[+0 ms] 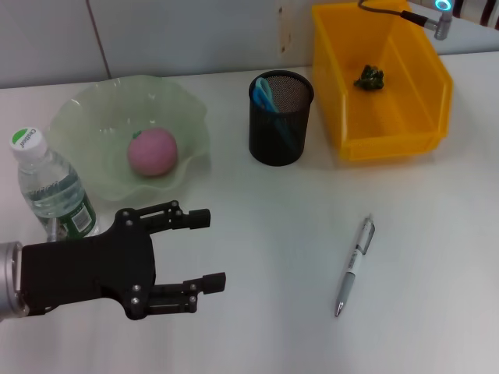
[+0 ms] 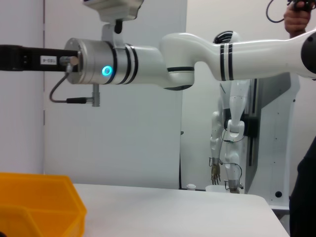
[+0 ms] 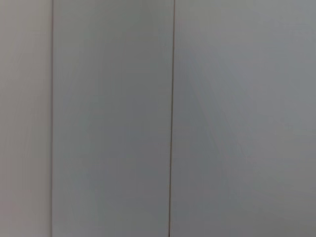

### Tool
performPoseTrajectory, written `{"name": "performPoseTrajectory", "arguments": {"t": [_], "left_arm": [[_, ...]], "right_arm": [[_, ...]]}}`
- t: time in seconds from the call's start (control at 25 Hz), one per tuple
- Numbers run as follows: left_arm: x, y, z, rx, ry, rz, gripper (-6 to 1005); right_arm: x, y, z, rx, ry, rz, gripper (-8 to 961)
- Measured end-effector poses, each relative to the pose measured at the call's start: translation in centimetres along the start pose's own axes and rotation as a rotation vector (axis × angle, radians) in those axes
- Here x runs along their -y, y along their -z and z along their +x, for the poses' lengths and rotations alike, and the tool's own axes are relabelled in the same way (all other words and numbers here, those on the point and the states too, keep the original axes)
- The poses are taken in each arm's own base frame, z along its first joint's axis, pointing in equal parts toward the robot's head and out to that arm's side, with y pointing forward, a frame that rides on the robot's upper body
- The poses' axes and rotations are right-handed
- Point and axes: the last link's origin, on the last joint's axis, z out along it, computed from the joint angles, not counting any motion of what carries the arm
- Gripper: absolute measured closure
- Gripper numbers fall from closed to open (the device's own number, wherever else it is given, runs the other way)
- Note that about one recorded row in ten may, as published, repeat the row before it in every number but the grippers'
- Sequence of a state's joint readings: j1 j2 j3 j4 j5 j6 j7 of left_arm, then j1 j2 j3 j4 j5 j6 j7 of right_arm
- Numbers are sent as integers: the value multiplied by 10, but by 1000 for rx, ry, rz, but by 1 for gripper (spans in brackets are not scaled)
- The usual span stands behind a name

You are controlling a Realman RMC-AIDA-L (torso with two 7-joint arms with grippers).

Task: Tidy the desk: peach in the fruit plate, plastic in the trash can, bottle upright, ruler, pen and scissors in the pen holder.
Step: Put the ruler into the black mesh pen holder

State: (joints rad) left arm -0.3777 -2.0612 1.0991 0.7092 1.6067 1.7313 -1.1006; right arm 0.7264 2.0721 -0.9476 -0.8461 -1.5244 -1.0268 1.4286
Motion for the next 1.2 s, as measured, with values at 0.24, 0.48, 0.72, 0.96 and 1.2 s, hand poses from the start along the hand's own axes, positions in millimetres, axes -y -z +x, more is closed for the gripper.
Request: {"name": "performPoseTrajectory", "arguments": {"t": [0.24, 0.48, 0.72, 0.96, 1.2], "left_arm": [[-3, -2, -3, 18, -11, -21, 212], [-6, -3, -13, 88, -11, -51, 212], [-5, -2, -13, 100, -26, -51, 212], [-4, -4, -16, 132, -28, -70, 212], [-6, -3, -17, 134, -27, -69, 212]], "right_arm": [[3, -2, 5, 0, 2, 14, 574], [8, -8, 14, -40, -2, 32, 574], [11, -12, 18, -65, -4, 45, 574], [5, -24, 27, -91, 10, 45, 574], [0, -26, 31, -100, 5, 38, 574]]}}
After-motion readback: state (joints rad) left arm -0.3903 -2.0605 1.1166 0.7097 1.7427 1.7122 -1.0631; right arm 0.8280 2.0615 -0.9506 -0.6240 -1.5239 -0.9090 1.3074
